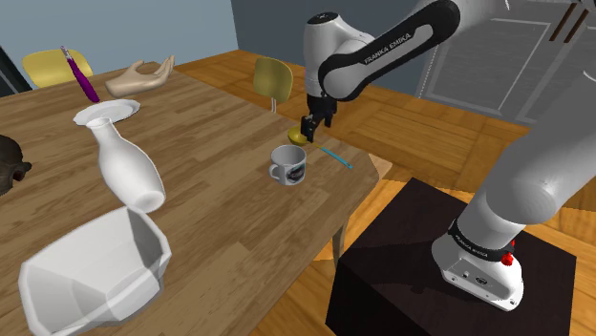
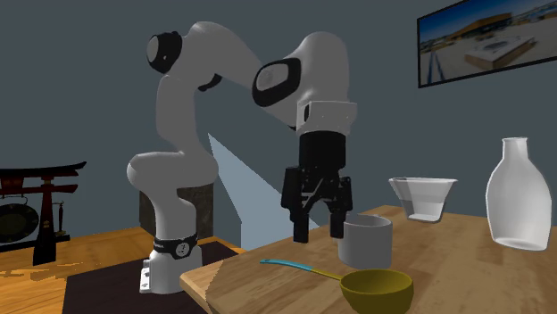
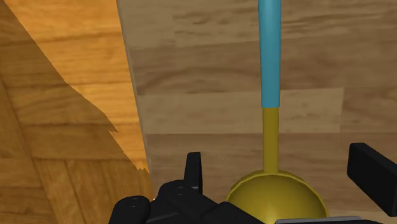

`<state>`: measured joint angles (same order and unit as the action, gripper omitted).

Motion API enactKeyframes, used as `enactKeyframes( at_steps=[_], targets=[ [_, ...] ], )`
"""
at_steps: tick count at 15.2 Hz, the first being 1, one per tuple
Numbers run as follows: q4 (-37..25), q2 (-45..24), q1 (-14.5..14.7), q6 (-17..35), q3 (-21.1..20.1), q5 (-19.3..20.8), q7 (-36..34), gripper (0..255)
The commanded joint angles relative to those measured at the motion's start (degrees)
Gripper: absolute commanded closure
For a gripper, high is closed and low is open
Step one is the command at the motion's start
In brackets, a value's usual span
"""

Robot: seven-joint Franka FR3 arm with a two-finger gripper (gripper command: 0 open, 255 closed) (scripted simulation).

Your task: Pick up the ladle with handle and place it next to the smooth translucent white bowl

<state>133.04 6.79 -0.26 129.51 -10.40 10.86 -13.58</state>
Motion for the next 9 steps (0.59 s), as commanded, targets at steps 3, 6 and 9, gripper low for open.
enactKeyframes(
  at_steps=[3,6,9],
  targets=[
    [-1.66,-5.28,0.04,2.88,-0.72,3.04,-3.06,0],
    [-0.96,-6.83,-0.18,5.05,-0.52,3.95,-3.66,0],
    [-0.29,-8.8,-0.43,7.61,-0.24,5.17,-4.46,0]
  ],
)
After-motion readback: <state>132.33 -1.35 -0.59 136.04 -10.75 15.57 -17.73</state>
